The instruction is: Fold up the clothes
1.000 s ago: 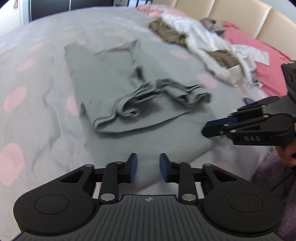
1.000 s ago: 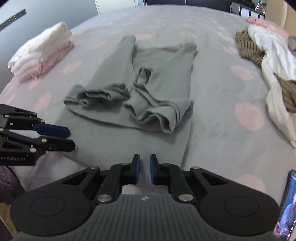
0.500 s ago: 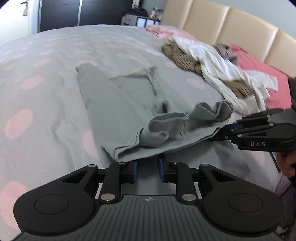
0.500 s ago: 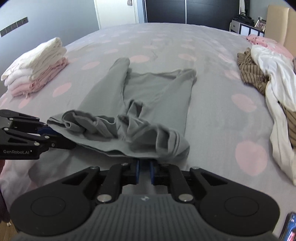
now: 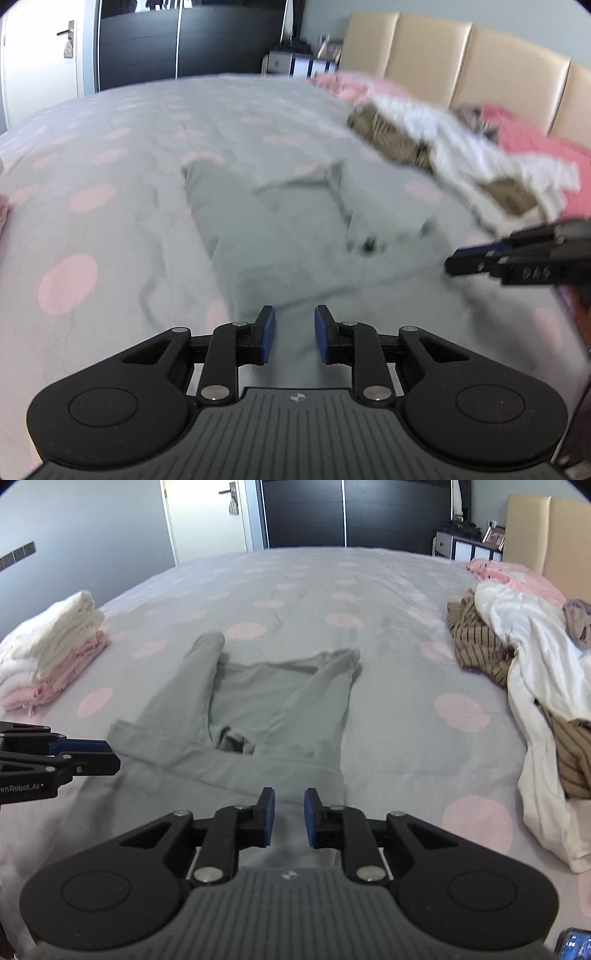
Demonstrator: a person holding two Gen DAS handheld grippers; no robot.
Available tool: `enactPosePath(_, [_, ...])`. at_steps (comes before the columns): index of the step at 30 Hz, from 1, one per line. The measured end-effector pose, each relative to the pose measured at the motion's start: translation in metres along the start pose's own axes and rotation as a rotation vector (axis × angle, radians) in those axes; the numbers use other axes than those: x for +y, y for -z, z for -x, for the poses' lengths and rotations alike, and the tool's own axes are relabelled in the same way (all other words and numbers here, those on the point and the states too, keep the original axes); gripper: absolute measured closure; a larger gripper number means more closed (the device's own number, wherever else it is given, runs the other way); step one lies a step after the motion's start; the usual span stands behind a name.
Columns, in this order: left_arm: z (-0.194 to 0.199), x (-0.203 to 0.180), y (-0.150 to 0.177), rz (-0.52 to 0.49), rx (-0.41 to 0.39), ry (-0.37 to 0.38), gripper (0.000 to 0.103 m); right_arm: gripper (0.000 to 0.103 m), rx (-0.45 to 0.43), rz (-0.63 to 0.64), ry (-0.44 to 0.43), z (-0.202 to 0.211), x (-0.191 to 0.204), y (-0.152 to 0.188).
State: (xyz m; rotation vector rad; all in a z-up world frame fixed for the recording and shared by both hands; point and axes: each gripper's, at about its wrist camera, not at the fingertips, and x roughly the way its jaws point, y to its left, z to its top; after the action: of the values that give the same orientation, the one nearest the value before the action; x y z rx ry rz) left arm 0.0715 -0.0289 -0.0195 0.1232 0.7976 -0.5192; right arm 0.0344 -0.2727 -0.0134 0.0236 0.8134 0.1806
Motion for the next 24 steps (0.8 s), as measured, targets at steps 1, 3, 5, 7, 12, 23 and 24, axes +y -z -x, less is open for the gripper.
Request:
enactPosePath(1, [-0.003, 0.002, 0.002, 0.005, 0.012, -0.005, 0.081, 0.083, 0.023, -0.011, -0.003, -0.005, -0.002, 0.002])
enactPosePath(3, [-0.002, 0.005, 0.001, 0.022, 0.013, -0.003, 0.081, 0.083, 0.034, -0.030, -0.014, -0.009, -0.006, 0.005])
enactPosePath(5, [0.004, 0.004, -0.002, 0.024, 0.000, -0.003, 0.079, 0.080, 0.034, -0.029, -0.016, -0.007, -0.006, 0.004])
enactPosePath(7, [0.011, 0.000, -0.004, 0.009, -0.019, -0.003, 0.071, 0.066, 0.020, -0.017, -0.024, -0.001, -0.004, 0.002])
enactPosePath(12, [0.034, -0.024, -0.001, -0.113, -0.070, -0.005, 0.061, 0.054, -0.017, 0.074, -0.043, 0.020, 0.012, 0.003])
enactPosePath(23, [0.074, -0.072, 0.055, -0.495, -0.007, -0.030, 0.056, 0.049, -0.042, 0.542, -0.056, 0.072, 0.058, 0.049])
enactPosePath(24, [0.077, -0.076, 0.062, -0.539, 0.004, -0.036, 0.056, 0.049, -0.038, 0.581, -0.058, 0.077, 0.062, 0.056])
